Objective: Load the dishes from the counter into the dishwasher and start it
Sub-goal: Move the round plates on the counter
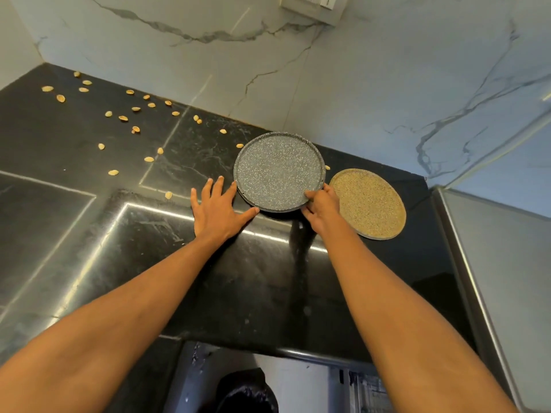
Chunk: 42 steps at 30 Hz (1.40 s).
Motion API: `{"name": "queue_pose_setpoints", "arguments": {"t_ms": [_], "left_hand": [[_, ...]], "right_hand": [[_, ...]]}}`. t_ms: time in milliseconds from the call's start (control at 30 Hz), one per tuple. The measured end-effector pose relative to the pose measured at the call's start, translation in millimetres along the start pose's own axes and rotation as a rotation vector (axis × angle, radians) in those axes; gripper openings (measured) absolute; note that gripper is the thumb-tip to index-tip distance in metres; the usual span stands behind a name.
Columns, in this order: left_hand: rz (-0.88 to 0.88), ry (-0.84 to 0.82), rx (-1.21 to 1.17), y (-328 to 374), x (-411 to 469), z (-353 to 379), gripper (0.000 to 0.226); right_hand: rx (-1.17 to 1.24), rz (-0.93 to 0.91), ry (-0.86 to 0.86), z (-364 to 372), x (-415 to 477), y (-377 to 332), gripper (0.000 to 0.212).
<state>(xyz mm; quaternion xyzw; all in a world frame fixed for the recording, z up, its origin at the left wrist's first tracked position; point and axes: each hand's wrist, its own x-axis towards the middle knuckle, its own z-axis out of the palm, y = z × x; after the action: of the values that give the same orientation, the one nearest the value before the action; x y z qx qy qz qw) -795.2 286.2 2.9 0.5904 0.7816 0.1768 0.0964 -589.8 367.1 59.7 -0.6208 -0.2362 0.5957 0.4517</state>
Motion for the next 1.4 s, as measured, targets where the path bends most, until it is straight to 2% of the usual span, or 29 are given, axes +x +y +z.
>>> {"name": "queue_pose_setpoints", "arguments": {"t_ms": [100,267,467,567,700,800,900,1000,1100,1233,1400], "left_hand": [[0.061,0.001,-0.072,-4.4,-7.3,-2.6,0.083],[0.188,-0.018,-0.147,-11.7,-58.0,-1.6,0.069],[0.241,0.110,-0.247,24.4,-159.3,2.6,0.038],[0.276,0.091,-0.289,57.0,-222.8,13.1,0.036],[0.365,0.073,-0.224,99.3,-316.8,47.1,0.044],[0.306,-0.003,-0.268,128.9,-397.5,77.9,0.047],[0.256,-0.175,-0.221,151.3,-484.0,119.1,0.047],[0.266,-0.379,-0.111,179.1,-562.8,159.2,0.044],[0.242,-0.481,-0.096,216.2,-619.6,174.4,0.050],[0.229,-0.600,-0.128,260.9,-664.3,196.2,0.063],[0.196,-0.699,-0.086,299.3,-690.8,239.1,0.044]], "right_hand": [[0.039,-0.006,-0.042,-15.2,-29.1,9.4,0.040],[0.079,-0.046,-0.066,-61.2,-65.7,31.6,0.040],[0.033,-0.138,-0.009,-148.4,-105.0,45.8,0.038],[0.003,-0.201,0.054,-219.0,-133.7,50.6,0.034],[-0.031,-0.269,0.094,-343.5,-180.4,71.6,0.032],[-0.027,-0.260,0.099,-434.0,-217.0,89.0,0.032],[0.022,-0.224,0.121,-533.7,-256.0,112.3,0.031],[0.000,-0.182,0.206,-637.2,-295.3,141.9,0.033],[-0.015,-0.114,0.312,-716.4,-326.1,171.4,0.033],[-0.120,-0.015,0.447,-802.0,-348.4,219.7,0.039],[-0.371,-0.006,0.575,-855.8,-360.4,274.3,0.035]]}}
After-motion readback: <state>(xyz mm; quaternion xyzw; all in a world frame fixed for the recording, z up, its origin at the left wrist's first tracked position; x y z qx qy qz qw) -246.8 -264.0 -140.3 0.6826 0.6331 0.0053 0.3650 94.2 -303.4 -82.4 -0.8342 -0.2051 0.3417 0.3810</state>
